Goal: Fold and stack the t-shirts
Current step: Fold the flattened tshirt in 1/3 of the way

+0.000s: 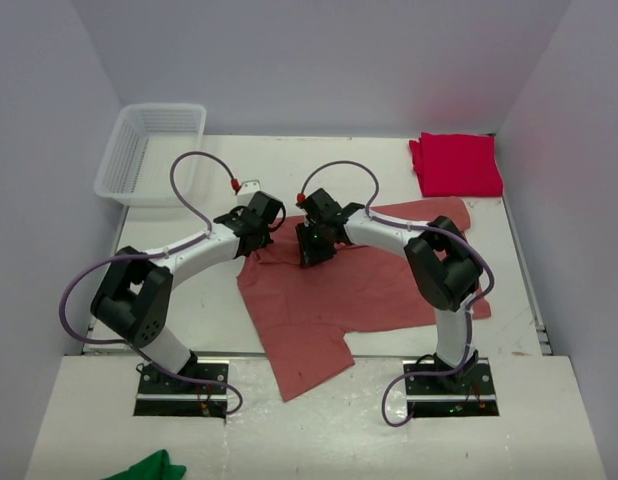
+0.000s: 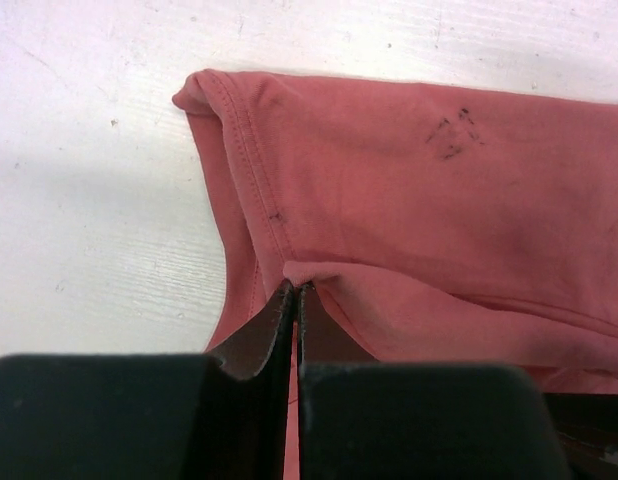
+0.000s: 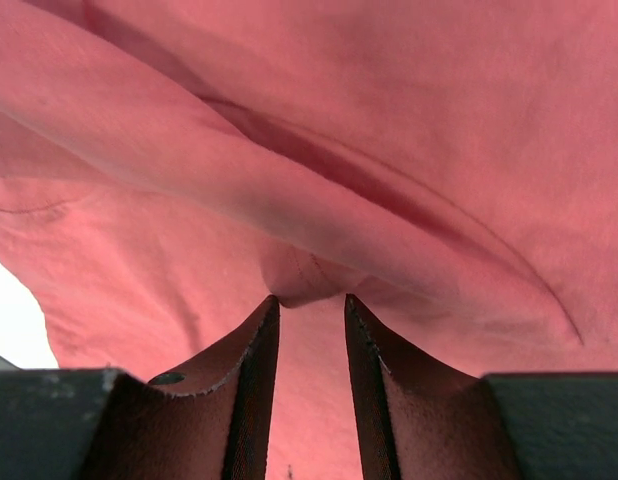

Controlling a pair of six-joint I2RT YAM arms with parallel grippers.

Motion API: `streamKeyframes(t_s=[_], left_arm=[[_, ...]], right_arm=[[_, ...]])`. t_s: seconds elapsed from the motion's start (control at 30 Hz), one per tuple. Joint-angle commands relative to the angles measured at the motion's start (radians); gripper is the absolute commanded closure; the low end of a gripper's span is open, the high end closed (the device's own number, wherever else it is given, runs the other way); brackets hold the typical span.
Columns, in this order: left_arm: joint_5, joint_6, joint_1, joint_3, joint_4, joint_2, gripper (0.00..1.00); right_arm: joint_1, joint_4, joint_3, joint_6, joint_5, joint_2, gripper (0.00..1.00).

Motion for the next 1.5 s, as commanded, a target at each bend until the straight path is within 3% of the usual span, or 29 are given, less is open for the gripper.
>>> streamKeyframes(t_s=[0.0, 0.57, 0.93, 1.1, 1.47], left_arm=[[0.004, 0.032, 0.008, 0.039, 0.051, -0.007, 1.00], [0.019, 0.042, 0.019, -0.001, 0.068, -0.062, 1.00], [0.037, 0.049, 0.028, -0.030, 0.096, -0.071, 1.00], [0.045, 0.052, 0.028, -0.038, 0.096, -0.073, 1.00], [0.142, 0.038, 0.004, -0.113, 0.093, -0.148, 1.00]], right_arm=[[0.009, -0.013, 0.056, -0.005, 0.002, 0.015, 0.66], [0.008, -0.017, 0.088, 0.004, -0.001, 0.063, 0.75], [0.009, -0.034, 0.091, 0.003, 0.016, 0.064, 0.94], [0.008, -0.063, 0.086, -0.009, 0.054, 0.006, 1.00], [0.009, -0.140, -0.029, -0.052, 0.096, -0.215, 1.00]])
